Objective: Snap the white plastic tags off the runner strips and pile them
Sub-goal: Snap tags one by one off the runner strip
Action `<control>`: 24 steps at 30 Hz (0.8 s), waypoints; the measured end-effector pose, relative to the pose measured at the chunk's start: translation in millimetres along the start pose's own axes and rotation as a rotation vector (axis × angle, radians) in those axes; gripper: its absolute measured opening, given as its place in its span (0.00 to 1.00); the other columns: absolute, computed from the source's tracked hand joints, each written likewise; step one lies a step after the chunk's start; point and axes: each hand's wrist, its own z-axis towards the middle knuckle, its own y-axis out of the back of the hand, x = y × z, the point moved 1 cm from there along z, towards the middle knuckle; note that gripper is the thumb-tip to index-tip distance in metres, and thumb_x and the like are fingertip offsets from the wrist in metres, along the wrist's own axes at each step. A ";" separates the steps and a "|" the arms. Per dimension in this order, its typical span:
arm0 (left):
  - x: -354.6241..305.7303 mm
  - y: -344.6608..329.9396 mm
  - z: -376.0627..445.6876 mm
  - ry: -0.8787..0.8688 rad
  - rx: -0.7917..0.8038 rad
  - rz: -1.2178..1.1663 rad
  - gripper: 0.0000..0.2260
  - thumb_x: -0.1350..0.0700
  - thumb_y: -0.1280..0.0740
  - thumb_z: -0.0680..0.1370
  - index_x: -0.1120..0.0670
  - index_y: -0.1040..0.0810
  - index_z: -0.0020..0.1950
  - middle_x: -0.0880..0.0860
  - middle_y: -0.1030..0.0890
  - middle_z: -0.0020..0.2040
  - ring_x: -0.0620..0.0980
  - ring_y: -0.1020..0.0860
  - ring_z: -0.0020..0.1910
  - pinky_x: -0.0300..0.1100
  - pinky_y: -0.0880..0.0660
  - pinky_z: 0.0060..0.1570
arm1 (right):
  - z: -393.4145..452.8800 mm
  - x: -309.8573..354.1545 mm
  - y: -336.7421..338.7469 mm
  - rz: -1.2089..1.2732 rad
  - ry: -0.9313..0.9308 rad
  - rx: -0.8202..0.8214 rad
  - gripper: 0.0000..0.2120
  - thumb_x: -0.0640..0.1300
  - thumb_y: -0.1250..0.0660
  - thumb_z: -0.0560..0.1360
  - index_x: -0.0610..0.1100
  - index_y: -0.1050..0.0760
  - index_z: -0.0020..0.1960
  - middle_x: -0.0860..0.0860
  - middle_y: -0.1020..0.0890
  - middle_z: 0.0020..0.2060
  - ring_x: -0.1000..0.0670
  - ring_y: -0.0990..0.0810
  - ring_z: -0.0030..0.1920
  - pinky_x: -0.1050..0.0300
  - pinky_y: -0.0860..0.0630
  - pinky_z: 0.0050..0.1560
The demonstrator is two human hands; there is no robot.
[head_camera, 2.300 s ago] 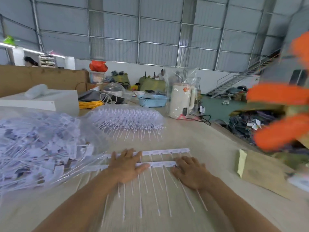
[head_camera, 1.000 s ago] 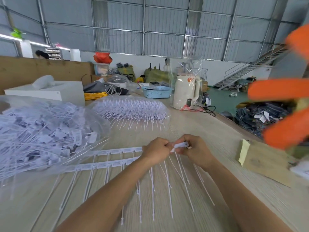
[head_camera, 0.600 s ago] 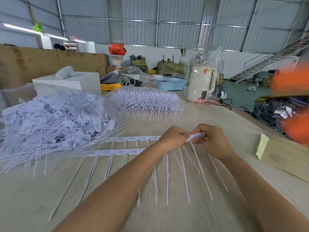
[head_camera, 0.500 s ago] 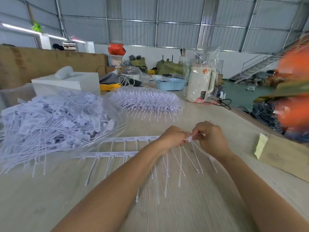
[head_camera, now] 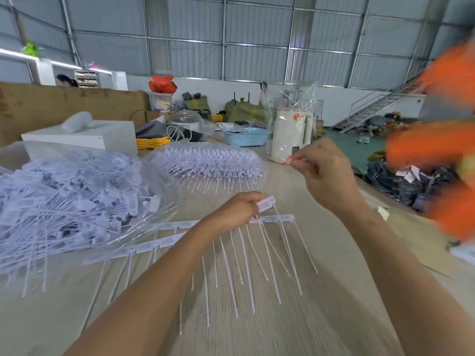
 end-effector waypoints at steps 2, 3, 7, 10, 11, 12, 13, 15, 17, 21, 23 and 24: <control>-0.9 1.7 1.0 -0.022 -0.011 0.033 0.15 0.68 0.39 0.76 0.57 0.23 0.59 0.48 0.26 0.42 0.42 0.29 0.36 0.36 0.35 0.32 | 3.1 6.1 -8.9 0.088 -0.193 0.222 0.05 0.36 0.33 0.75 0.42 0.22 0.40 0.51 0.25 0.35 0.58 0.29 0.33 0.74 0.33 0.33; 0.2 2.2 1.4 -0.029 -0.021 0.060 0.14 0.68 0.38 0.75 0.58 0.22 0.58 0.49 0.25 0.43 0.43 0.28 0.37 0.37 0.35 0.34 | -1.8 6.6 -17.5 0.249 -0.348 0.339 0.05 0.37 0.32 0.75 0.42 0.23 0.40 0.52 0.25 0.33 0.58 0.29 0.31 0.73 0.32 0.32; 8.9 0.6 2.7 -0.016 -0.026 0.187 0.04 0.62 0.35 0.76 0.54 0.23 0.44 0.50 0.25 0.35 0.50 0.27 0.34 0.40 0.34 0.35 | -29.6 3.3 -48.1 0.580 -0.703 0.270 0.07 0.37 0.29 0.72 0.35 0.24 0.40 0.45 0.27 0.29 0.51 0.30 0.28 0.61 0.31 0.30; 9.0 -2.3 3.6 -0.041 -0.029 0.225 0.05 0.61 0.35 0.75 0.55 0.24 0.40 0.50 0.26 0.33 0.49 0.27 0.34 0.40 0.34 0.34 | -39.5 -1.5 -59.8 0.548 -0.775 0.211 0.09 0.38 0.30 0.73 0.39 0.29 0.38 0.42 0.26 0.34 0.49 0.28 0.32 0.59 0.32 0.35; 7.8 -2.9 3.4 -0.059 -0.039 0.235 0.06 0.61 0.36 0.75 0.54 0.24 0.39 0.50 0.25 0.35 0.49 0.27 0.35 0.40 0.33 0.34 | -42.0 -2.6 -64.2 0.626 -0.848 0.245 0.09 0.37 0.31 0.74 0.41 0.31 0.39 0.41 0.25 0.36 0.49 0.26 0.32 0.58 0.30 0.35; 7.0 -3.4 2.8 -0.076 -0.049 0.250 0.07 0.61 0.36 0.75 0.52 0.24 0.38 0.51 0.24 0.37 0.50 0.25 0.37 0.41 0.32 0.36 | -45.1 -2.4 -68.7 0.716 -0.915 0.295 0.08 0.37 0.32 0.75 0.42 0.32 0.43 0.41 0.23 0.37 0.48 0.24 0.31 0.57 0.28 0.34; 7.2 -3.5 2.3 -0.088 -0.057 0.266 0.07 0.61 0.35 0.75 0.51 0.25 0.38 0.52 0.22 0.39 0.51 0.24 0.40 0.42 0.29 0.38 | -47.9 -0.9 -71.8 0.785 -0.954 0.329 0.08 0.36 0.33 0.76 0.43 0.33 0.47 0.41 0.22 0.37 0.47 0.23 0.29 0.57 0.27 0.33; 10.6 -2.7 1.3 -0.110 -0.067 0.250 0.05 0.60 0.34 0.76 0.51 0.24 0.41 0.53 0.21 0.44 0.52 0.22 0.46 0.45 0.26 0.45 | -51.0 -2.9 -74.7 0.799 -0.935 0.355 0.08 0.36 0.35 0.77 0.41 0.31 0.53 0.41 0.22 0.35 0.48 0.24 0.28 0.58 0.28 0.30; 16.1 -1.8 0.7 -0.101 -0.066 0.196 0.05 0.58 0.32 0.75 0.49 0.26 0.44 0.53 0.21 0.45 0.51 0.21 0.45 0.44 0.25 0.46 | -51.6 -6.7 -72.7 0.723 -0.832 0.361 0.03 0.35 0.35 0.77 0.35 0.26 0.50 0.41 0.24 0.31 0.50 0.27 0.26 0.61 0.31 0.26; 22.8 -1.4 0.6 -0.036 -0.029 0.186 0.09 0.50 0.32 0.76 0.49 0.26 0.38 0.47 0.24 0.34 0.45 0.26 0.34 0.39 0.30 0.37 | -52.1 -15.8 -70.6 0.749 -0.815 0.272 0.10 0.35 0.35 0.76 0.38 0.28 0.36 0.43 0.27 0.26 0.51 0.31 0.25 0.64 0.35 0.22; 21.9 -5.3 -1.6 -0.028 0.042 0.107 0.14 0.51 0.36 0.79 0.51 0.23 0.33 0.45 0.23 0.29 0.40 0.27 0.28 0.35 0.32 0.33 | -53.1 -15.4 -72.6 0.768 -0.806 0.310 0.11 0.37 0.35 0.77 0.39 0.29 0.36 0.44 0.27 0.25 0.51 0.30 0.24 0.64 0.36 0.21; 21.5 -6.4 -2.8 -0.022 0.051 0.053 0.15 0.52 0.37 0.80 0.52 0.23 0.33 0.46 0.22 0.28 0.39 0.27 0.26 0.34 0.32 0.33 | -54.0 -15.2 -73.4 0.772 -0.795 0.347 0.12 0.37 0.36 0.78 0.39 0.29 0.36 0.46 0.27 0.24 0.52 0.30 0.23 0.64 0.36 0.21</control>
